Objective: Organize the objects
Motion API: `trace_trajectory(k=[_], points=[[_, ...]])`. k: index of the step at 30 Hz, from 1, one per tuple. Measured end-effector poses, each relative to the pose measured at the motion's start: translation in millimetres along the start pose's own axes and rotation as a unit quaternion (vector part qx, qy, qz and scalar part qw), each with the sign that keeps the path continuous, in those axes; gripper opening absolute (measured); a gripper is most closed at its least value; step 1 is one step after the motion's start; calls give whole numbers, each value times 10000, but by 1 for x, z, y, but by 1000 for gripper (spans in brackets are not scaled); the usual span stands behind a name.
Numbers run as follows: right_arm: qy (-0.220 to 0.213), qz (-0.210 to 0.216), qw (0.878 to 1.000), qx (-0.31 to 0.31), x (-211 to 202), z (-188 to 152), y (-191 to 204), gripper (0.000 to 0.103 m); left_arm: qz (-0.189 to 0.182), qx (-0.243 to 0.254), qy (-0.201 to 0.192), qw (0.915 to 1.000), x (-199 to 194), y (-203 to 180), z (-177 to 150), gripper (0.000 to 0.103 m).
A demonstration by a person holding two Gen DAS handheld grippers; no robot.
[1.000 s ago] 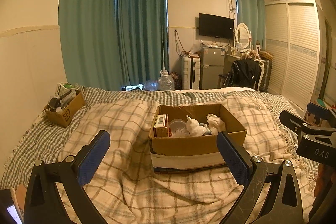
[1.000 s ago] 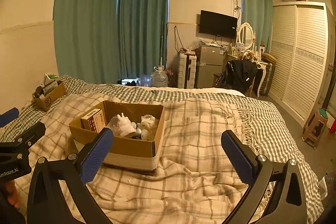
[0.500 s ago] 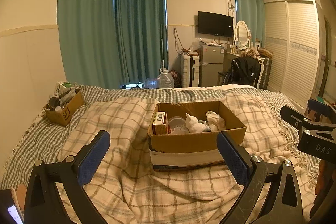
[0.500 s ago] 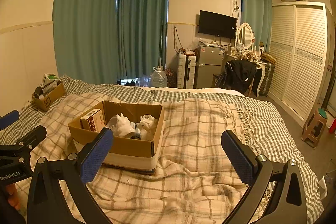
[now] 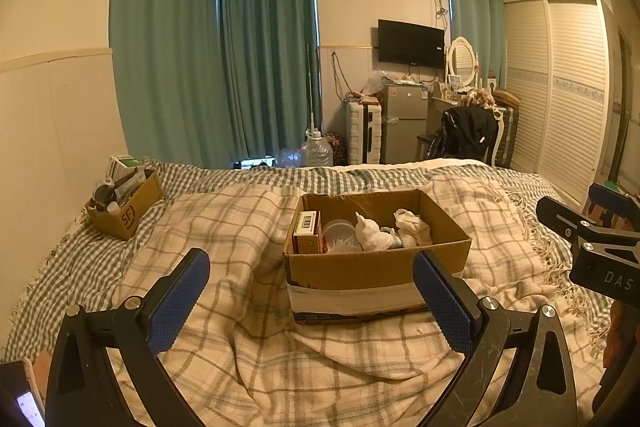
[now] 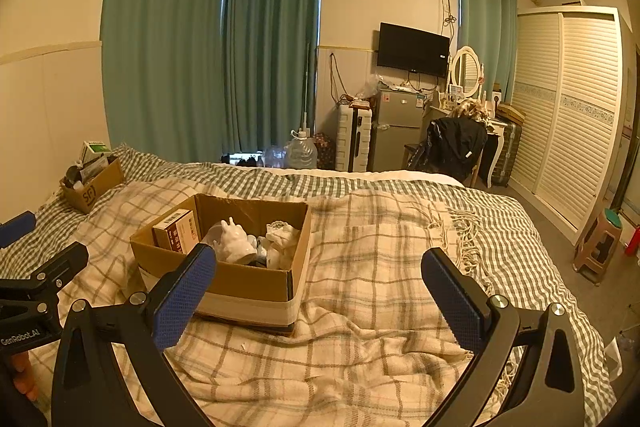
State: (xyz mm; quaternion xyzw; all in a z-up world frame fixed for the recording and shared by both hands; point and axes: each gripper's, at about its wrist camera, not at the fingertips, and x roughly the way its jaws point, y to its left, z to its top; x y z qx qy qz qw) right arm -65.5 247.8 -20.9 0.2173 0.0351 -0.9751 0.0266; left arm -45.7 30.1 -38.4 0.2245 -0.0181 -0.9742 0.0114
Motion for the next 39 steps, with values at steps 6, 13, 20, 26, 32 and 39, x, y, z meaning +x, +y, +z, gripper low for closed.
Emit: trace_trajectory(k=[6, 13, 20, 26, 32, 39], points=[[9, 12, 10000, -8, 0, 0, 1, 103, 2, -4, 10, 10000, 0, 0, 0, 103], [18, 44, 10000, -17, 1, -1, 1, 103, -2, 28, 22, 10000, 1, 1, 0, 103], [16, 57, 10000, -27, 1, -2, 2, 103, 7, 41, 14, 10000, 1, 0, -1, 103], [53, 21, 10000, -52, 2, -2, 3, 103, 24, 35, 54, 10000, 2, -1, -2, 103], [65, 12, 10000, -56, 4, -2, 2, 103, 86, 16, 61, 9999, 1, -1, -2, 103], [74, -4, 9999, -74, 3, -3, 2, 103, 86, -2, 80, 9999, 3, 1, -1, 103]])
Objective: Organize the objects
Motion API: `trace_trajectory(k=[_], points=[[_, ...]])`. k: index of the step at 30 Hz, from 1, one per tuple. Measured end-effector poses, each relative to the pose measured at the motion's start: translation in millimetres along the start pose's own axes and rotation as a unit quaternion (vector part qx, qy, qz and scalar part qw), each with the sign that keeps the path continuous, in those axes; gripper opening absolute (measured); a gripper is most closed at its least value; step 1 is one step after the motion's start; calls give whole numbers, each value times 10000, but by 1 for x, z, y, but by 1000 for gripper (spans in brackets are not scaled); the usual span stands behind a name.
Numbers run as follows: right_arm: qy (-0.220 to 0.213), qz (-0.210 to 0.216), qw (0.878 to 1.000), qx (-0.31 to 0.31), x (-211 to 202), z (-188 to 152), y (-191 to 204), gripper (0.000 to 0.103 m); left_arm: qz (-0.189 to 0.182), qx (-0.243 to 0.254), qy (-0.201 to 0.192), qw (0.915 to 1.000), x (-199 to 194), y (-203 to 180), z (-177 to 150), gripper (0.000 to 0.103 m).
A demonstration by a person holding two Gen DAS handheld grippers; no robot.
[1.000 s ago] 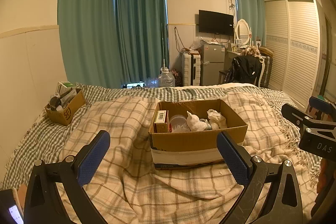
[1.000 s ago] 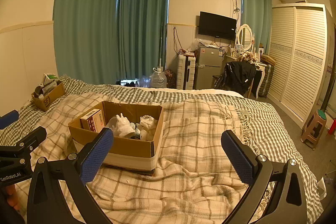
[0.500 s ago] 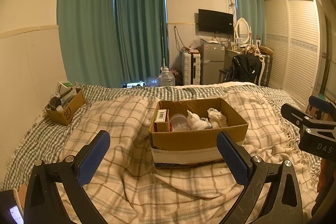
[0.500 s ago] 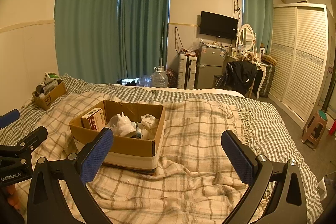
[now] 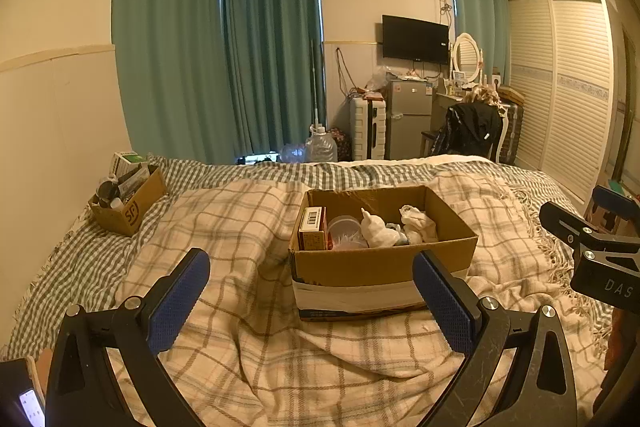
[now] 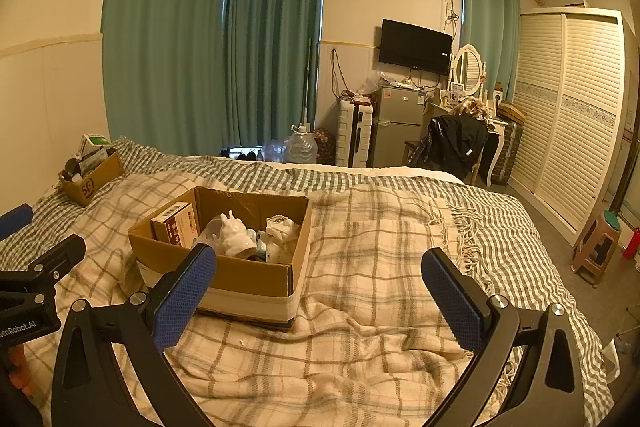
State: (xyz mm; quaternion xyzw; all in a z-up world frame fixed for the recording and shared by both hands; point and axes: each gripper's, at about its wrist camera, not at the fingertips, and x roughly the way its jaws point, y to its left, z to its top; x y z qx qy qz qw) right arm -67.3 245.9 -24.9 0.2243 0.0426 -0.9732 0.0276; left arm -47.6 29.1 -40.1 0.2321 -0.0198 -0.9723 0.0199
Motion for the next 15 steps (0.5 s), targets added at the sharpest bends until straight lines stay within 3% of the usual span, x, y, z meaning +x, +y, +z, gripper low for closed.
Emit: trace_trajectory(k=[15], points=[[34, -3, 10000, -14, 1, -2, -1, 103, -36, 67, -49, 10000, -1, 2, -2, 103]])
